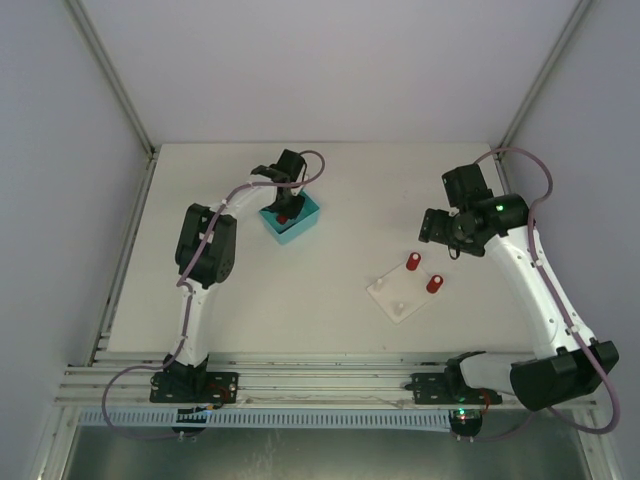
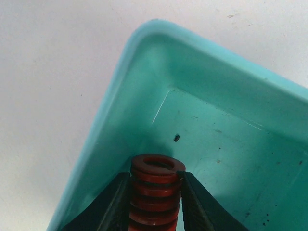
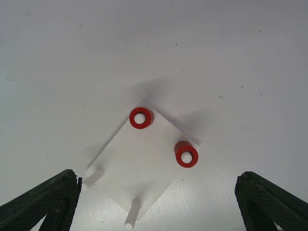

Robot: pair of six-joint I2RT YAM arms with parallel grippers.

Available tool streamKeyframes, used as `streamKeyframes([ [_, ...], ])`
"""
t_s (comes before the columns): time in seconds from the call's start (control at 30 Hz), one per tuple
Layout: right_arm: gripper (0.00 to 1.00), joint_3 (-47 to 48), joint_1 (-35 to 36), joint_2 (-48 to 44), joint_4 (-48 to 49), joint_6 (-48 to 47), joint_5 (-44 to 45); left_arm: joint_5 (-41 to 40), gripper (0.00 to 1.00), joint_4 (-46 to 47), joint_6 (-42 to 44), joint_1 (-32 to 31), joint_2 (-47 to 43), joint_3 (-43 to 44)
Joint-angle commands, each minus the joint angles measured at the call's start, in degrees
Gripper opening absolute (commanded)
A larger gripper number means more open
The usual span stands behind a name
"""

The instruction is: Install the large spring

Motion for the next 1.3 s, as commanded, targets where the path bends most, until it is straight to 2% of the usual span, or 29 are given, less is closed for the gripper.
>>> streamKeyframes([
  [0.0, 0.89, 0.7, -0.1, -1.0, -1.3, 0.3, 0.9, 0.8, 0.35, -3.3, -0.9, -0.2, 0.5, 0.3],
  [0.2, 0.89, 0.1, -0.1, -0.9, -1.1, 0.2, 0.5, -1.3, 0.44, -3.4, 0.1, -0.2, -0.7, -2.5],
  [0.4, 0.89, 0.1, -0.1, -1.0, -1.0, 0.2, 0.3, -0.5, 0.45, -3.5, 0.0, -0.1, 1.5, -3.7],
  [0.7, 0.89, 0.2, -0.2, -1.9, -1.3, 0.0, 0.6, 0.5, 0.25, -1.2, -0.3, -0.1, -0.5, -5.3],
  [1.0, 0.9, 1.6, -0.1, -2.8, 0.4, -2.7, -1.0, 0.1, 0.14, 0.2, -1.8, -0.2, -6.0, -4.0],
  [1.27, 0.9, 5.0, -0.1, 0.5, 0.4, -2.0, -3.6, 8.5, 0.11, 12.1, -5.1, -0.2, -17.0, -10.8],
])
